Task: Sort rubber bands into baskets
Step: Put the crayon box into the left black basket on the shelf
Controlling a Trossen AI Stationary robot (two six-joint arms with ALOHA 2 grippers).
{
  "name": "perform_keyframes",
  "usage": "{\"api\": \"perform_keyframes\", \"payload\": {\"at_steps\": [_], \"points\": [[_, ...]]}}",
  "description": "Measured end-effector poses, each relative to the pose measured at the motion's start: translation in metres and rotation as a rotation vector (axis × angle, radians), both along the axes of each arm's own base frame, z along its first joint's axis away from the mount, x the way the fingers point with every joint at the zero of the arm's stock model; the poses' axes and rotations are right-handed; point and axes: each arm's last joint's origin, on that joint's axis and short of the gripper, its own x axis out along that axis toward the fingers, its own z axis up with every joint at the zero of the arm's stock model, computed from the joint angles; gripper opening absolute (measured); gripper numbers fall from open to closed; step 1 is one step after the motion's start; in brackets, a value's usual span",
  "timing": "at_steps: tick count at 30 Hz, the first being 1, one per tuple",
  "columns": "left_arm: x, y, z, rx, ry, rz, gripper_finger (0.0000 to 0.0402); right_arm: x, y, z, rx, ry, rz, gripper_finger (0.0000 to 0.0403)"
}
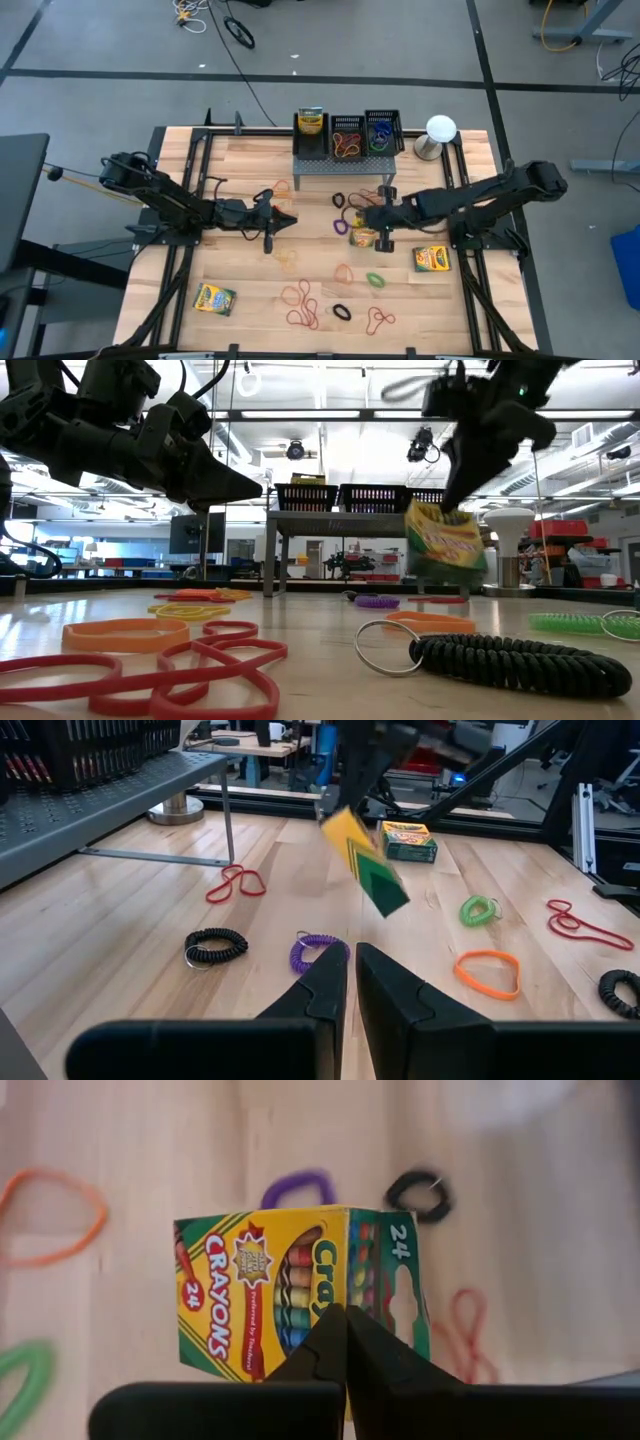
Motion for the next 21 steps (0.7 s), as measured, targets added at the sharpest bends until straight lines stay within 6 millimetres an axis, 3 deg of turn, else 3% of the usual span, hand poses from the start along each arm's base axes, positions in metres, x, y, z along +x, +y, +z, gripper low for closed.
{"api": "perform_keyframes", "payload": {"at_steps": [10,17,21], "points": [[0.000,0.000,0.000,0.000,0.000,0.000,0.0036,-0.005,0.037,0.013,-0.276,-0.161,-0.058,0.0001],[0.000,0.000,0.000,0.000,0.000,0.000,0.0036,-0.004,0.054,0.020,-0.356,-0.283,-0.051,0.0000],[0.000,0.000,0.000,0.000,0.000,0.000,0.0036,0.006,0.061,0.014,-0.411,-0.292,-0.006,0.0000]]}}
